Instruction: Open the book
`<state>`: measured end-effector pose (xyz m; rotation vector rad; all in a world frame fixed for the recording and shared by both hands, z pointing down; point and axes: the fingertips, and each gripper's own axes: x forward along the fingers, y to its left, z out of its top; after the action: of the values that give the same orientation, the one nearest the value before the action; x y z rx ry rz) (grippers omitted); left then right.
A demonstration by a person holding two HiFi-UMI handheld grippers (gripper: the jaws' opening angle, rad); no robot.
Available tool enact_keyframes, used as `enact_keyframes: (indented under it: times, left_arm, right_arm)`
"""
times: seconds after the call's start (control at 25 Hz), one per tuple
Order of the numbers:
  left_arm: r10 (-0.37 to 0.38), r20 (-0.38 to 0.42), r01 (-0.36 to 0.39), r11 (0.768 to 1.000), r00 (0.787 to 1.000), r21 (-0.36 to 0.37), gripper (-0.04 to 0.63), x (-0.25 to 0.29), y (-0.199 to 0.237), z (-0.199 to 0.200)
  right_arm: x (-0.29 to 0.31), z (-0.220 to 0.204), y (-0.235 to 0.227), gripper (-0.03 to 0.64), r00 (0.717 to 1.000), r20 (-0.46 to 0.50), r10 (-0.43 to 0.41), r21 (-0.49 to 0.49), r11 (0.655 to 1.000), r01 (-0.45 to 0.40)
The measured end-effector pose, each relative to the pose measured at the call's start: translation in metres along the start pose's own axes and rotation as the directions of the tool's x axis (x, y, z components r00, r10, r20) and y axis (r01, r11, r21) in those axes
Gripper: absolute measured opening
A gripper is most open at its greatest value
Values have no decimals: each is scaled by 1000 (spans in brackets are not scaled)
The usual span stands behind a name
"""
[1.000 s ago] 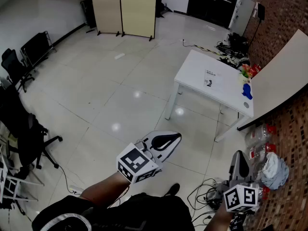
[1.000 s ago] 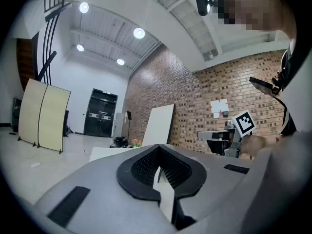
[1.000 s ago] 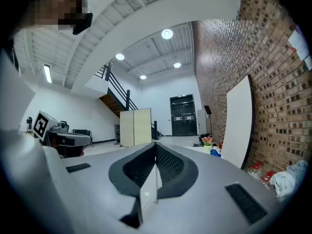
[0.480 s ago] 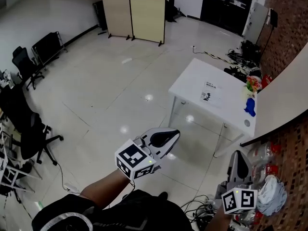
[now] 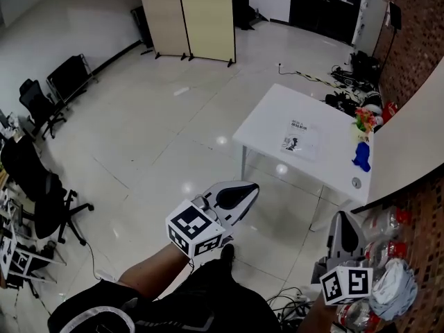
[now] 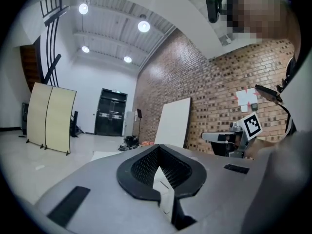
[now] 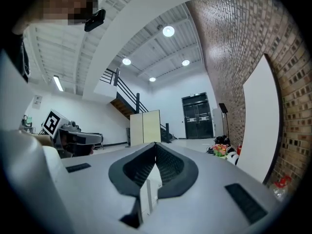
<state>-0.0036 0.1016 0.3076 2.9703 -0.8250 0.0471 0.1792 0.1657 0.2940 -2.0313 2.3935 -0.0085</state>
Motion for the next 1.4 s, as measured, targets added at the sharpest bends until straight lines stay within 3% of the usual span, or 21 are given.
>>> enact_keyframes:
  times: [0.32, 0.6, 0.8, 1.12, 1.4]
  left_arm:
    - [-47, -7, 47, 999, 999, -1, -2, 67, 51, -1]
    - [-74, -7, 74, 997, 997, 28, -2, 117, 117, 12]
    - [-84, 9, 84, 996, 996, 7, -2, 151, 166, 12]
    - [-76, -7, 76, 996, 997, -37, -2, 200, 215, -1]
    - [-10, -44, 9, 1000, 999, -30, -2, 262, 249, -7]
  right_arm:
    - [68, -2, -34, -2, 1000, -14, -19, -20, 1000, 19]
    - [150, 10, -53, -2, 999, -14, -52, -31, 998, 52]
    - [207, 1, -67, -2, 997, -43, -68, -30, 997, 67]
    - [271, -17, -100, -2, 992, -92, -81, -14, 997, 80]
    - [332, -42, -158, -2, 993, -112, -34, 1, 999, 34]
